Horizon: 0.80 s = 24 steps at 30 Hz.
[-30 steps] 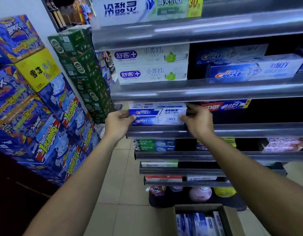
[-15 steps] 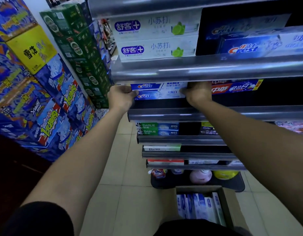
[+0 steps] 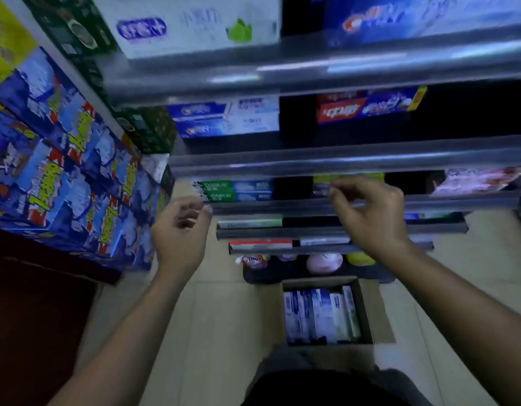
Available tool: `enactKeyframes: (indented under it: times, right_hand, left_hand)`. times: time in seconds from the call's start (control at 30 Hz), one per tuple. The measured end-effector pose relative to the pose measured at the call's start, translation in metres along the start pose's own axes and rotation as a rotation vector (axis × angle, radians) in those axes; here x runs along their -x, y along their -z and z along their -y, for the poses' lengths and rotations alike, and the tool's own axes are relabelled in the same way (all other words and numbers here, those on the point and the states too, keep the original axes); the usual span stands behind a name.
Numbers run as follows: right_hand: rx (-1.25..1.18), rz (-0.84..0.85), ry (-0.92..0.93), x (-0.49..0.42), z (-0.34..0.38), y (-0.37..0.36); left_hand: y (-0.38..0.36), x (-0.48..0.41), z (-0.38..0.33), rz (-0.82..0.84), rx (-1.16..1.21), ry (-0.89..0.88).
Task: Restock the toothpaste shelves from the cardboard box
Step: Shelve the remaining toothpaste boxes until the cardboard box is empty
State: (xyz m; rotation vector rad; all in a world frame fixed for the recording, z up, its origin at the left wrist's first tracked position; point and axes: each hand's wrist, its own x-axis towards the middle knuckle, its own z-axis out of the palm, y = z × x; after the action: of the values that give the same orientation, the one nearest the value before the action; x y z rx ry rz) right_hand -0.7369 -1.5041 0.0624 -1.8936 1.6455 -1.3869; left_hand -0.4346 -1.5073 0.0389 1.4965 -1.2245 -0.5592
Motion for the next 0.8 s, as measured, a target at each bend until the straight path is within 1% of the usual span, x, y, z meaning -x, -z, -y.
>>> enactKeyframes:
  times: [0.1, 0.17, 0.27, 0.4, 0.5, 0.6, 0.63, 0.7, 0.8]
  right_hand:
    - [-0.051, 0.064, -0.256, 0.046, -0.058, 0.010]
    - [-0.043, 0.125, -0.470, 0.085, -0.109, 0.012]
    - [-0.032, 0.240, -0.769, 0.145, -0.185, 0.006]
    - [-0.052, 0.371, -1.122, 0.237, -0.279, -0.022]
    - [-0.103, 0.454, -1.280, 0.301, -0.350, -0.052]
    - [-0.118, 0.466, -1.409, 0.354, -0.407, -0.076]
    - [-0.116, 0.459, -1.429, 0.372, -0.427, -0.083]
    - [-0.132, 0.434, -1.444, 0.393, -0.453, -0.094]
    - [-0.190, 0.438, -1.393, 0.412, -0.482, -0.111]
  left_hand:
    - [-0.034, 0.058, 0.038, 0.251, -0.116, 0.163]
    - [-0.062, 0.099, 0.072, 0.398, -0.192, 0.298]
    - [-0.108, 0.154, 0.126, 0.556, -0.318, 0.472]
    - [-0.186, 0.224, 0.205, 0.714, -0.440, 0.749]
    - [-0.253, 0.275, 0.279, 0.888, -0.618, 0.785]
    - [-0.309, 0.314, 0.351, 0.867, -0.680, 0.911]
    - [-0.326, 0.327, 0.377, 0.879, -0.699, 0.914]
    - [-0.355, 0.345, 0.420, 0.927, -0.760, 0.857]
    - [-0.391, 0.370, 0.481, 0.893, -0.813, 0.829]
